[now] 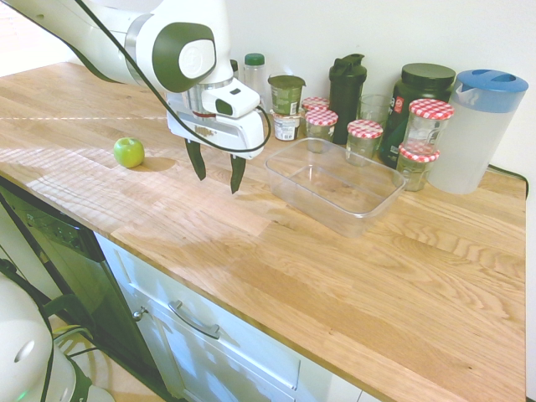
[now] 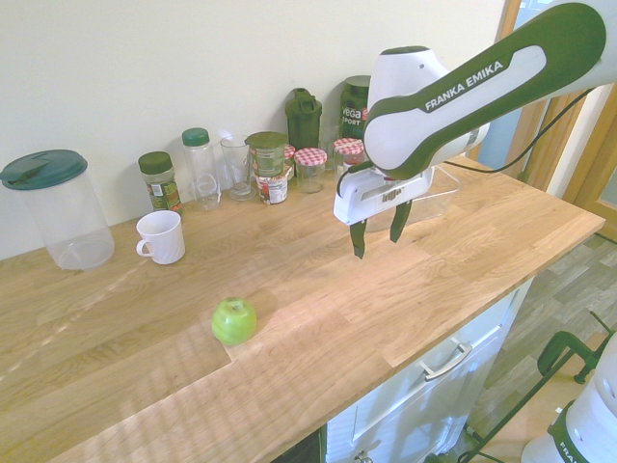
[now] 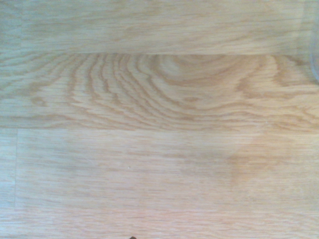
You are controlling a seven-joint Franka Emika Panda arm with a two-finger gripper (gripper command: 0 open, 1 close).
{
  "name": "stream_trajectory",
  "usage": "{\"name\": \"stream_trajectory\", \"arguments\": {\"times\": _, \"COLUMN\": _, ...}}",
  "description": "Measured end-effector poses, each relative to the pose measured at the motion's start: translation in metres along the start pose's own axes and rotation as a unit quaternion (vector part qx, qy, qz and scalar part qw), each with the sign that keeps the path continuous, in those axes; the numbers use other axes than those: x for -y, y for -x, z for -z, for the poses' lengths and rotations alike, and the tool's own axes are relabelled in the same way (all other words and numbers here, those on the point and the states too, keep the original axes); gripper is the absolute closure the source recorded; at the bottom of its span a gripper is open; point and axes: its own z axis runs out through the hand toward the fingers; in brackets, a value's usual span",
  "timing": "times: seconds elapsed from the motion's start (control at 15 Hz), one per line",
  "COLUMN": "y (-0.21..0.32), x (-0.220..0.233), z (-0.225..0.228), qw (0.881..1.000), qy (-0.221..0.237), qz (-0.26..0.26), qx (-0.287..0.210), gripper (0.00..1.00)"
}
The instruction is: Put the apple into the container
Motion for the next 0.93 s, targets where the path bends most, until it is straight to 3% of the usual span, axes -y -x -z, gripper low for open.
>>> {"name": "stream_trajectory", "arguments": {"times": 0.2, "y": 0.000, "x": 0.002, "z": 0.001, "qw": 1.000, "qy": -0.002, "qz": 0.006, "qx": 0.000, "gripper": 0.00}}
{"name": "stream_trajectory", "arguments": {"times": 0.4, "y": 0.016, "x": 0.031, "z": 0.037, "qw": 0.999, "qy": -0.033, "qz": 0.031, "qx": -0.012, "gripper": 0.00}}
{"name": "stream_trajectory", "arguments": {"times": 0.67, "y": 0.101, "x": 0.104, "z": 0.078, "qw": 0.991, "qy": -0.056, "qz": 0.123, "qx": -0.026, "gripper": 0.00}}
{"name": "stream_trajectory", "arguments": {"times": 0.93, "y": 0.179, "x": 0.157, "z": 0.063, "qw": 0.979, "qy": -0.048, "qz": 0.198, "qx": -0.026, "gripper": 0.00}}
